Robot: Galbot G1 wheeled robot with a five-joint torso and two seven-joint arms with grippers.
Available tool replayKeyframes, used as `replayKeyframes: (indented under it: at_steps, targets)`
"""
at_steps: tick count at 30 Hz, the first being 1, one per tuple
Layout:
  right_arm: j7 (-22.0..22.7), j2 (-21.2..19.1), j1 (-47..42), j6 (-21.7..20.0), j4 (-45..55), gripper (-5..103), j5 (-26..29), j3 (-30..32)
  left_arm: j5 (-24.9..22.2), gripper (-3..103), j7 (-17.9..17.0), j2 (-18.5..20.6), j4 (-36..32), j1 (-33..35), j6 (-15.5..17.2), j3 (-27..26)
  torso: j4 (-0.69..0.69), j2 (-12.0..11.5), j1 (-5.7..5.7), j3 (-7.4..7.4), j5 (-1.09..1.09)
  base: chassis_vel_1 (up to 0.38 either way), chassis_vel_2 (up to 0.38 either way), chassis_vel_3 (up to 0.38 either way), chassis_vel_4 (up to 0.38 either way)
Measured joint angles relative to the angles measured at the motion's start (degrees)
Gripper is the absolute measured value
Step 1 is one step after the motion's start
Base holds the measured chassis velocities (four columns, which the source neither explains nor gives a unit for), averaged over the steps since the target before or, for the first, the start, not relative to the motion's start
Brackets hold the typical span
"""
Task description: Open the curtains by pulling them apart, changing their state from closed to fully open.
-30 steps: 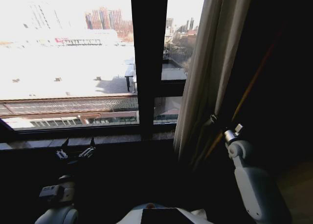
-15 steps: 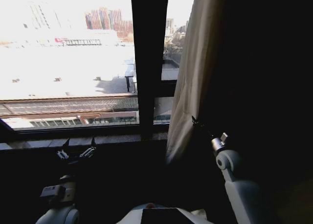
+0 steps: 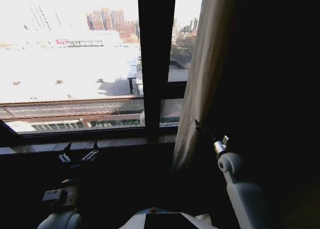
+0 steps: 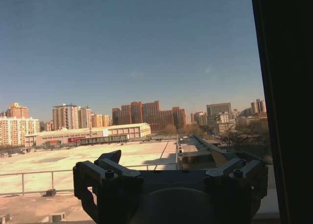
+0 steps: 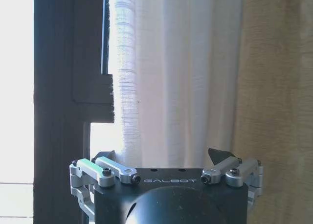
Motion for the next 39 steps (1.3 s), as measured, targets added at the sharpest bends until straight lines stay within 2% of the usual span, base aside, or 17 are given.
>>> replayKeyframes:
  at_steps: [12,18,28,39]
  targets:
    - [-1.1,0.2,0.1,2.7,-1.4,100,0.2,0.3,0.4,100,0.0,0.0,0.4,0.0,0.0,0.2,0.01,0.0,0.01,-0.01,-0.06,0.180,0.195,-0.194,-0.193]
    - [-1.5,0.3,0.5,2.7,-1.8,100,0.2,0.4,0.5,100,0.1,-0.2,0.4,0.1,-0.1,0.4,-0.02,0.0,0.00,0.00,0.06,-0.009,-0.006,0.005,0.009]
    - [-2.5,0.5,1.2,2.7,-2.3,100,0.3,0.3,0.4,100,0.1,-0.1,0.5,0.1,-0.2,0.3,0.02,0.0,0.00,0.00,-0.03,-0.032,0.011,0.038,-0.011]
    - [-1.1,0.4,1.7,2.6,-2.8,100,0.4,0.2,0.4,100,0.1,-0.2,0.7,0.0,-0.3,0.3,0.00,0.0,0.04,0.02,0.00,-0.093,0.096,0.088,-0.084]
